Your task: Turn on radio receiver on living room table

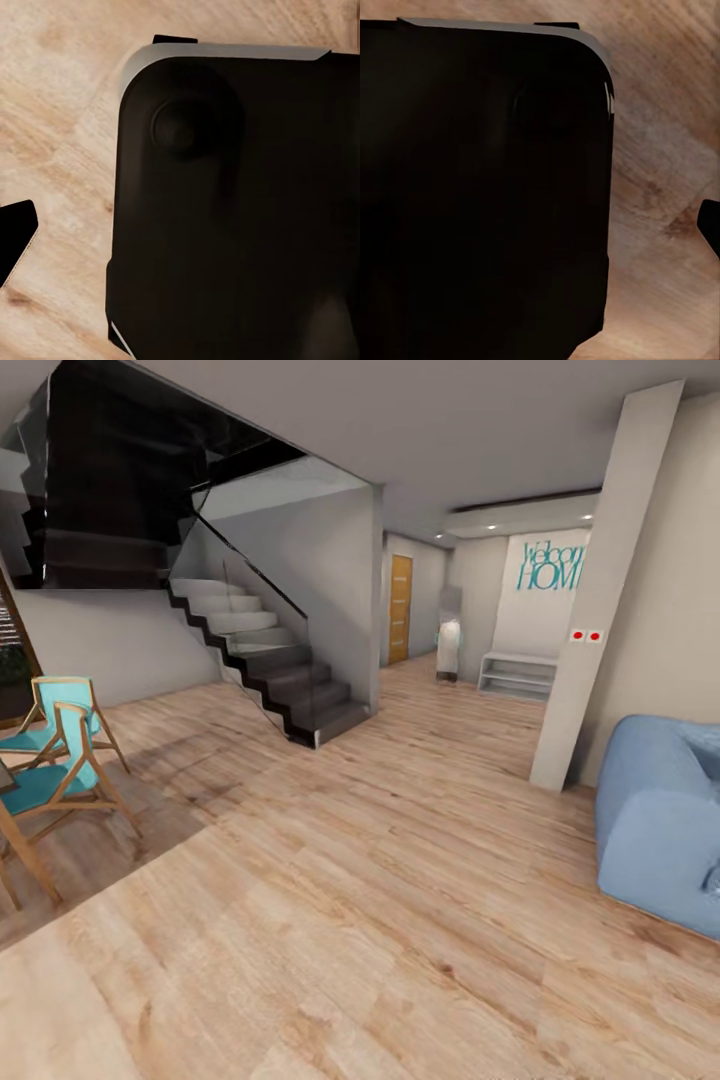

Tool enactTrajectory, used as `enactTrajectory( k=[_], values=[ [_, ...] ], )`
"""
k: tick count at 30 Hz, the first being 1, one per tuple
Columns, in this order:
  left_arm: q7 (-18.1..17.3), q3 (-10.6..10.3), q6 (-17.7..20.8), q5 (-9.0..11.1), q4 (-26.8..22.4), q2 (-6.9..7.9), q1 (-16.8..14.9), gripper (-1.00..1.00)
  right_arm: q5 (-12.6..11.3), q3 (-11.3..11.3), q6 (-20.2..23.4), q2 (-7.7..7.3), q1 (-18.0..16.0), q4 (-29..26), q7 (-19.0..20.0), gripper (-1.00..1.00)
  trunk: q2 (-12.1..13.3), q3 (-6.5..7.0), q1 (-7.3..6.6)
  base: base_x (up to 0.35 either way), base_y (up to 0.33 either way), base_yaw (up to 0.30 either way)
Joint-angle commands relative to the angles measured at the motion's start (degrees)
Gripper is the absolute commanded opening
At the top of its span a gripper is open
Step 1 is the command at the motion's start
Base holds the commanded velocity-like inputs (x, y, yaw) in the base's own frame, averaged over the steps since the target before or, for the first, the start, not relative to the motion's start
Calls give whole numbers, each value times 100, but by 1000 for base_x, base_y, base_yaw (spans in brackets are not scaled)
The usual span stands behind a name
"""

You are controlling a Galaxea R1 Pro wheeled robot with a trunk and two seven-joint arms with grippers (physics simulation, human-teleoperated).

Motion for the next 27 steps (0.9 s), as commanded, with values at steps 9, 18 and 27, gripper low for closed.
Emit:
enactTrajectory(
  k=[9,18,27],
  values=[
    [0,0,2,0,0,3,0,100,0,-1,2,1,0,0,2,100,0,24,0,8,0,-272],
    [0,0,0,0,0,-5,0,100,0,1,3,1,0,0,2,100,0,49,0,0,0,-275],
    [0,0,1,0,0,-6,0,100,0,2,4,1,0,0,1,100,0,75,0,0,0,-276]
  ],
)
